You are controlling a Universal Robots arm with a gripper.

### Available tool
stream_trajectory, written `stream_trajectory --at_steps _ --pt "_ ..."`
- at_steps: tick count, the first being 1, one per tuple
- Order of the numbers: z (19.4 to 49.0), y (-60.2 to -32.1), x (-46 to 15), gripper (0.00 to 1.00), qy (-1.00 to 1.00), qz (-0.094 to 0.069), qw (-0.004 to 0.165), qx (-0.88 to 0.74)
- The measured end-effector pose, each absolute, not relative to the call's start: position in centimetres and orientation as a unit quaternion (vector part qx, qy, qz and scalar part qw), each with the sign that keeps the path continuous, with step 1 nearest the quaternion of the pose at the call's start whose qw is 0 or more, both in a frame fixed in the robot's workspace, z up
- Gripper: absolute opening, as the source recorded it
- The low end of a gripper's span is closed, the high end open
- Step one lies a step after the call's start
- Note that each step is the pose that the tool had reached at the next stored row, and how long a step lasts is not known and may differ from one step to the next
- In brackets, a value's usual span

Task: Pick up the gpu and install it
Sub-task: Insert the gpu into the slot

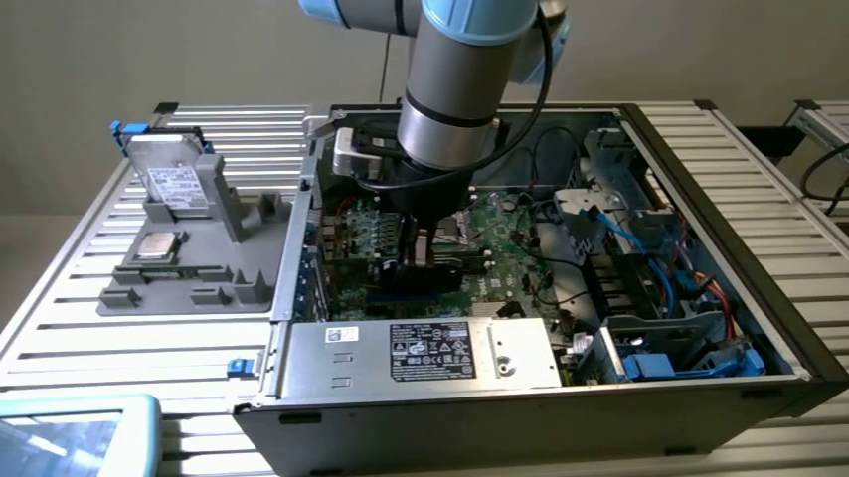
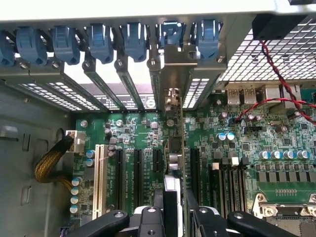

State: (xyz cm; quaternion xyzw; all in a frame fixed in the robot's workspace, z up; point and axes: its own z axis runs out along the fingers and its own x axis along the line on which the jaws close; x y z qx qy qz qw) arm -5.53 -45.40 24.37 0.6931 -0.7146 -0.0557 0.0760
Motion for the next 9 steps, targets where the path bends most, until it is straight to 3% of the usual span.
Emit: stream_trajectory --at_steps 9 --pt "24.37 -45.42 -5.48 0.27 -0.715 -0.056 0.076 0.693"
